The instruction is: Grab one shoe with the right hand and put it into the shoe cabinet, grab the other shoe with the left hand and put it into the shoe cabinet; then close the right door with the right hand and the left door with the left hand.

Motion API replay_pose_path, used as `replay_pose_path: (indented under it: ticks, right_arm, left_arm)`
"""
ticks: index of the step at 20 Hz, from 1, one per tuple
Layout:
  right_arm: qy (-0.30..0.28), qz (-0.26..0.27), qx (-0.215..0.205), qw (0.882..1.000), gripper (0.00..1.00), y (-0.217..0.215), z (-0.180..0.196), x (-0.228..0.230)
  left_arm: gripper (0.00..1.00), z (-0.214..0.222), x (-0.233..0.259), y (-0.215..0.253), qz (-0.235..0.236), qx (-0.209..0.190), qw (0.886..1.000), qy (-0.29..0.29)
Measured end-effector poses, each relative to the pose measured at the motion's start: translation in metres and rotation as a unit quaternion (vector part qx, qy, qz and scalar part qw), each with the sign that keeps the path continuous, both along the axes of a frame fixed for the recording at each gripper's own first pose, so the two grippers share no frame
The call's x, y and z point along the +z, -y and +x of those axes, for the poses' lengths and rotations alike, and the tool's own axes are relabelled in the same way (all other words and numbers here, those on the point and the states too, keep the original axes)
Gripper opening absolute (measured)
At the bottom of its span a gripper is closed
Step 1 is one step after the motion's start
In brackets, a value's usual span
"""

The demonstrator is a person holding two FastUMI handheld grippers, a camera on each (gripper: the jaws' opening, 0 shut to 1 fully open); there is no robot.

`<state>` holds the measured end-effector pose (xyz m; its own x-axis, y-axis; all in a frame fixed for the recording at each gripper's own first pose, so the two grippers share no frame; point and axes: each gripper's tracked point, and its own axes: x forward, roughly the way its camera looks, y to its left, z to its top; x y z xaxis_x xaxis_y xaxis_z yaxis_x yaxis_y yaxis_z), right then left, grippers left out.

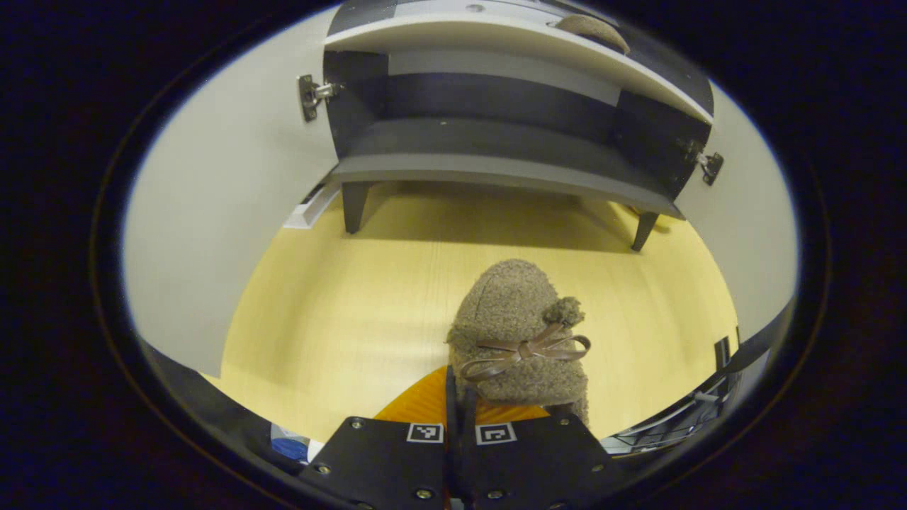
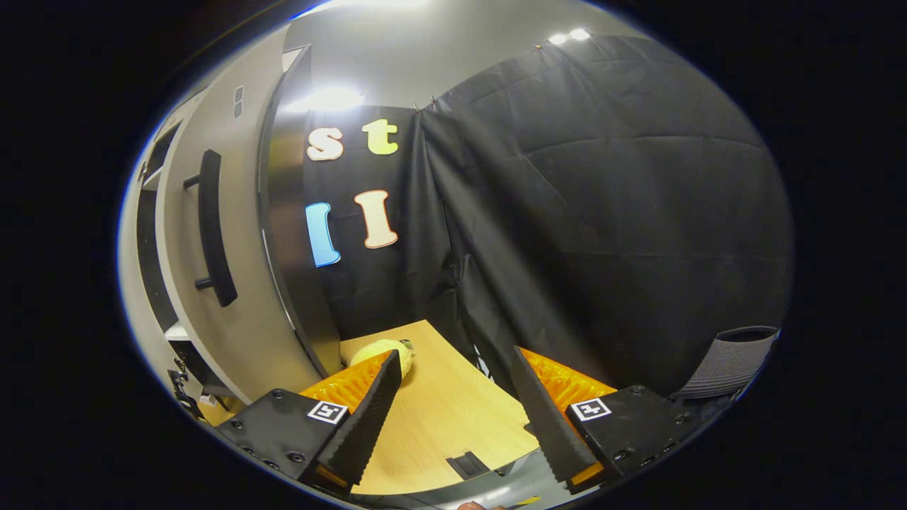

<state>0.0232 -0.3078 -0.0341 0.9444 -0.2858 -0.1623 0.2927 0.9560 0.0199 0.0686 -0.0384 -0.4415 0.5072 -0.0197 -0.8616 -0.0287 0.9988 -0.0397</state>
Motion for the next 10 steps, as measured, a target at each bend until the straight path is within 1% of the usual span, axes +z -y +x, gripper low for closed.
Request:
replay_pose_path:
  ticks: [2,5,10]
  right_arm:
    - [0.000,0.000,0.008,1.000,0.99,-0.001,0.010,0.002]
    - [0.001,-0.004,0.022,1.000,0.99,-0.004,0.021,0.005]
    - [0.006,0.003,0.034,0.999,0.98,-0.008,0.034,0.005]
  left_arm:
    - [0.01,-0.007,0.028,-0.014,-0.006,0.009,1.000,0.016]
    - [0.02,-0.004,0.052,-0.031,-0.015,0.022,0.999,0.044]
    - [0.02,0.002,0.059,-0.040,-0.018,0.029,0.994,0.100]
